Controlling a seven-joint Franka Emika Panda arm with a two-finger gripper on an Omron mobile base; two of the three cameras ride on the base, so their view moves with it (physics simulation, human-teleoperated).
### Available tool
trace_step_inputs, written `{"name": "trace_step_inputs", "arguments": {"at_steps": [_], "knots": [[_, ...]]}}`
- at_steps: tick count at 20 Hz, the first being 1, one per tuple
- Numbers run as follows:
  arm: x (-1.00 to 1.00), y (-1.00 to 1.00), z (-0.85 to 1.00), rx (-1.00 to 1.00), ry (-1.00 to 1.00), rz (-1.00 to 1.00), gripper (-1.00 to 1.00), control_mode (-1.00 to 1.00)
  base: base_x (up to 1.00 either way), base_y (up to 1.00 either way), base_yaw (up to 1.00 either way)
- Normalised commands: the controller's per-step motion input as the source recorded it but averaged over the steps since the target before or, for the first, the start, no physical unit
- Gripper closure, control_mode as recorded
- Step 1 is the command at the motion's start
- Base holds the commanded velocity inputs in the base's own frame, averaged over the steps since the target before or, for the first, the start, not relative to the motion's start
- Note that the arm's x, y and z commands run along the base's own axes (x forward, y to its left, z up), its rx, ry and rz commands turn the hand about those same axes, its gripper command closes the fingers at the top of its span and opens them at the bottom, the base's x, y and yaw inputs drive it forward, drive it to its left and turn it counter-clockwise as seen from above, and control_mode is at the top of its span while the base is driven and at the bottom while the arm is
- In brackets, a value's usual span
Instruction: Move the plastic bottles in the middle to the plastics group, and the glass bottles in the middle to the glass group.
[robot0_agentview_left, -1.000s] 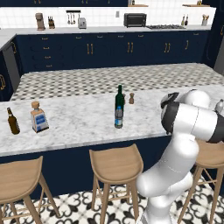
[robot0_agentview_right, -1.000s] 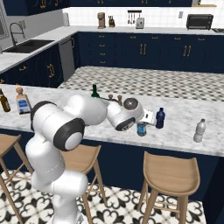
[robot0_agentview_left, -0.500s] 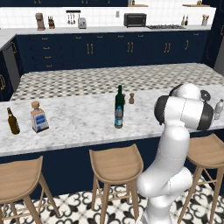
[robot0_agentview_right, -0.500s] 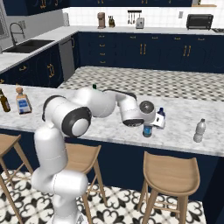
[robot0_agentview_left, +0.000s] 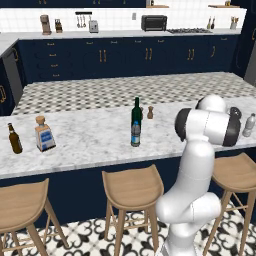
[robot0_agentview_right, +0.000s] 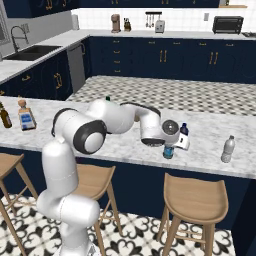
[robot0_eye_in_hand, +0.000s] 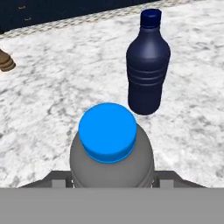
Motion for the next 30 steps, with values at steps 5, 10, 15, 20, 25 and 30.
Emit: {"name": "trace_step_inputs", "arguments": {"at_steps": [5, 10, 15, 20, 25, 30], "knots": [[0.33, 0.22, -0.02, 0.00, 0.00, 0.00, 1.00, -1.00, 0.00, 0.00, 0.00], [0.30, 0.15, -0.27, 0.00, 0.01, 0.00, 1.00, -1.00, 0.00, 0.00, 0.00], [0.33, 0.00, -0.64, 0.00, 0.00, 0.00, 1.00, -1.00, 0.00, 0.00, 0.00], [0.00, 0.00, -0.66, 0.00, 0.00, 0.00, 1.00, -1.00, 0.00, 0.00, 0.00], [-0.32, 0.14, -0.49, 0.00, 0.00, -0.07, 1.00, -1.00, 0.00, 0.00, 0.00], [-0.31, 0.41, -0.41, 0.00, 0.00, -0.10, 1.00, -1.00, 0.00, 0.00, 0.00]]}}
